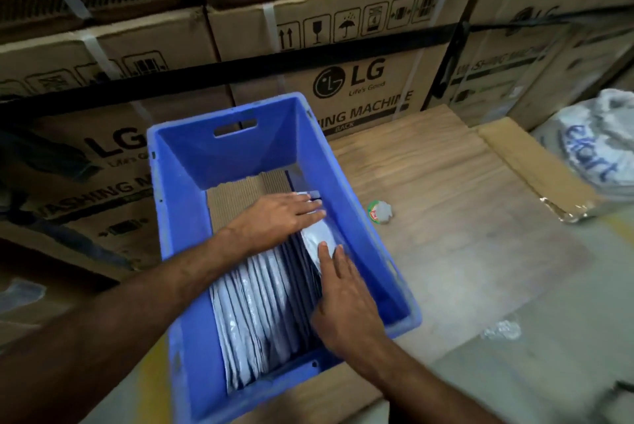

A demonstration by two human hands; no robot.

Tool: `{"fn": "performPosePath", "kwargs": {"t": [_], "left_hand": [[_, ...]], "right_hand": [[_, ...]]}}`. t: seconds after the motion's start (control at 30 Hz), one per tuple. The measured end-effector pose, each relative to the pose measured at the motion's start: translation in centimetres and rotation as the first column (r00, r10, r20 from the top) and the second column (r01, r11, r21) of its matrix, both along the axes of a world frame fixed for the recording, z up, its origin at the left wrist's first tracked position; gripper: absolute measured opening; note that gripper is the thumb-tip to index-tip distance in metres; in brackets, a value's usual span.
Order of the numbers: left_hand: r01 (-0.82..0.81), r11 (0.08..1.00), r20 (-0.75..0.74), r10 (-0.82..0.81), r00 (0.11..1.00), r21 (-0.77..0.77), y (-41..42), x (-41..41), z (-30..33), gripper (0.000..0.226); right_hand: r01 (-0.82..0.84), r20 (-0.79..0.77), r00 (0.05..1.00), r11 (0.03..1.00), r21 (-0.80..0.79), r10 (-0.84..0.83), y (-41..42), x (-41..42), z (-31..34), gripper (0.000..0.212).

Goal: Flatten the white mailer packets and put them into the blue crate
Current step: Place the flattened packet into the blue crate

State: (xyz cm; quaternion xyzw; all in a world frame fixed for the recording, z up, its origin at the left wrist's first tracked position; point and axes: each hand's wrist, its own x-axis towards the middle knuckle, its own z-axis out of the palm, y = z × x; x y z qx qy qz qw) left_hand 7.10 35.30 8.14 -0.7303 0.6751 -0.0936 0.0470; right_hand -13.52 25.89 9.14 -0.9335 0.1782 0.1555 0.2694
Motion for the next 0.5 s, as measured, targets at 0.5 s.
{"fn": "performPosePath", "kwargs": {"t": [0.5], "left_hand": [[-0.089,0.774,-0.211,0.278,0.937,0.627,-5.5,2.1,-6.6,0.044]], "right_hand": [[0.325,-0.523,0.827,0.934,0.147,-0.206,-0.8,5.7,-4.9,0.070]]}}
